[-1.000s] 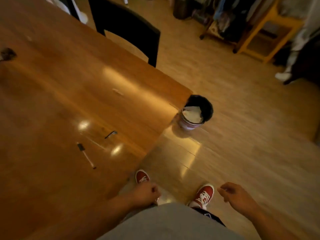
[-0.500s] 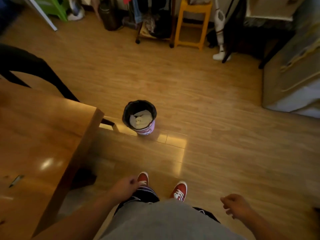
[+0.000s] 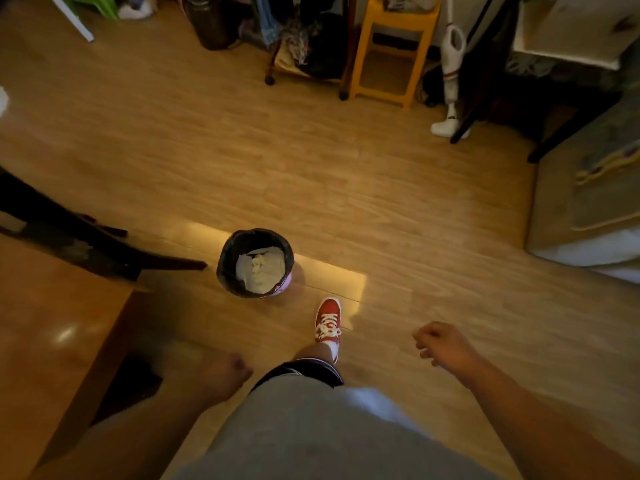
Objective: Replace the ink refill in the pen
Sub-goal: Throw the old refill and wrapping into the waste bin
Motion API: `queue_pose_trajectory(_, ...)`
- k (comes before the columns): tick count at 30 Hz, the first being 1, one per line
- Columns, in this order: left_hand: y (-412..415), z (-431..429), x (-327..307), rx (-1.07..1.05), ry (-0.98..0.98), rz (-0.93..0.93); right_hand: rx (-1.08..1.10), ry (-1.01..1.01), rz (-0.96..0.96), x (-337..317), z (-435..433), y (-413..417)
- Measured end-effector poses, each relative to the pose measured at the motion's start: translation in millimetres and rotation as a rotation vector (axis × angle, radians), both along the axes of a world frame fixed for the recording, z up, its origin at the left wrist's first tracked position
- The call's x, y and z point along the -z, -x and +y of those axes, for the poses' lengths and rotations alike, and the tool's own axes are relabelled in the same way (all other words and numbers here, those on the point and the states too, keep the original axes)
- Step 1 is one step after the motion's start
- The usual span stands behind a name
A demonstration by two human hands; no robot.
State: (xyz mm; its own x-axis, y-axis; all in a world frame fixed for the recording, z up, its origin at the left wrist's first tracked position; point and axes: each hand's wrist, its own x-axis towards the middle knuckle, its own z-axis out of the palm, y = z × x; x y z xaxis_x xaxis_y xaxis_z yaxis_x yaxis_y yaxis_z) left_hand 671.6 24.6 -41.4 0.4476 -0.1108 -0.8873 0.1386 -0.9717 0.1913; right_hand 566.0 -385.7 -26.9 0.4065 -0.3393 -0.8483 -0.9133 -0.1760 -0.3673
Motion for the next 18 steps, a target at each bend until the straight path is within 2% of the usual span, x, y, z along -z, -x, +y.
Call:
queue_pose_trajectory(9, -150.4, -155.6, -15.0, -0.086, 0.169, -0.019, -0.037, 0.072, 0.044, -36.0, -107.8, -73.9)
queue_pose_trajectory(15, -229.4, -282.3, -17.5, -0.226, 0.317, -0.031, -0.099, 0.108, 0.127, -16.1, -210.2, -126.3)
queue_pose_trajectory(18, -264.7, -329.8, -20.3, -0.297, 0.351, -0.023, -0.202, 0.103, 0.167, -7.8, -266.0, -170.0)
